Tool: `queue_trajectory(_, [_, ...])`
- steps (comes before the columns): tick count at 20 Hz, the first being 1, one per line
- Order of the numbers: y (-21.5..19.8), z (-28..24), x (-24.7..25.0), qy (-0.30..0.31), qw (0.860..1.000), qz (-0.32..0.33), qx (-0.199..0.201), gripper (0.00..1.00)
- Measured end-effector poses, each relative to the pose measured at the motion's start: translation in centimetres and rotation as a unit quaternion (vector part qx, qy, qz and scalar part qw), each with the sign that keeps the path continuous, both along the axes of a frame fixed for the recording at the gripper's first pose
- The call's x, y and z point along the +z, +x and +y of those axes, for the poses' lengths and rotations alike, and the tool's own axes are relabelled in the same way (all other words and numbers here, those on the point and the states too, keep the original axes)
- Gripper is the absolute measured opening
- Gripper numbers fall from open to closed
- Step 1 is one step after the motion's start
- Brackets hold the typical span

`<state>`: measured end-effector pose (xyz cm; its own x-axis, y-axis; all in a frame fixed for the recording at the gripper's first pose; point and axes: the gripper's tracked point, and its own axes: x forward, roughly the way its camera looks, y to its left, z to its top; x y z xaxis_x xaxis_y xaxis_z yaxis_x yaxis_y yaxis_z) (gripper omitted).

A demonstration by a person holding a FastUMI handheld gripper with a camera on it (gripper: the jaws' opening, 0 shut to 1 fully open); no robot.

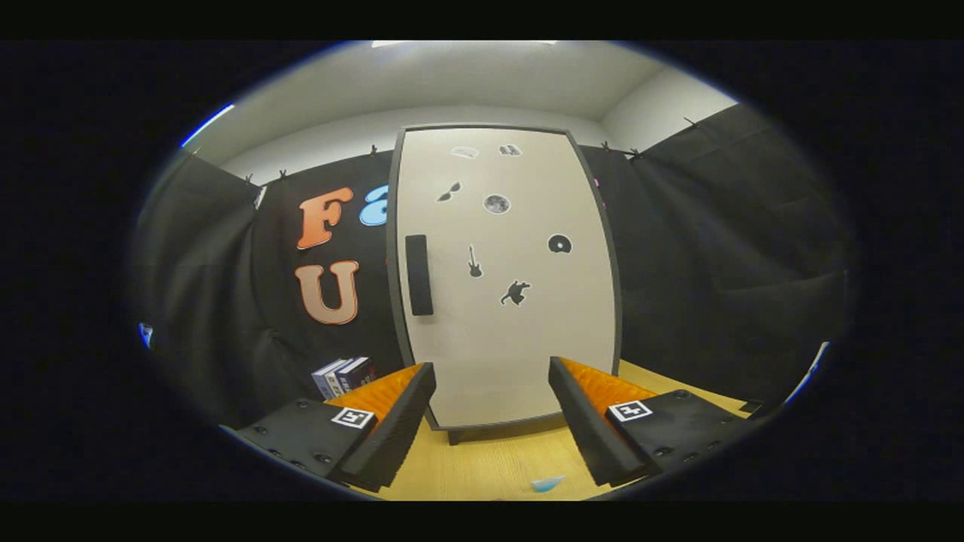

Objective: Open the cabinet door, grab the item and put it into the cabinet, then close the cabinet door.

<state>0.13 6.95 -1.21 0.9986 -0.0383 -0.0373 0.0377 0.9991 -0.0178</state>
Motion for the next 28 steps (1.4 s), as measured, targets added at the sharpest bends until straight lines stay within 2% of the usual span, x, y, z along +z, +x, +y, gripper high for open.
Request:
queue_trajectory(5, [1.1,1.3,0.7,0.009,1.0,0.001,0.013,0.97])
queue_trajectory(10, [5.4,4.1,4.5,0.047,0.997,-0.006,0.054,0.97])
queue_trajectory(16, [12.7,6.6,8.5,-0.006,0.997,-0.019,0.073,0.97])
queue_trajectory(21, [18.1,7.2,8.7,0.001,0.997,-0.001,0.076,0.96])
queue_trajectory(23, [19.1,7.3,8.3,-0.004,0.997,0.006,0.076,0.95])
queue_trajectory(27, [20.1,9.5,7.6,-0.028,0.994,0.012,0.101,0.95])
queue_trajectory(28, [20.3,10.1,7.1,-0.034,0.994,0.017,0.103,0.89])
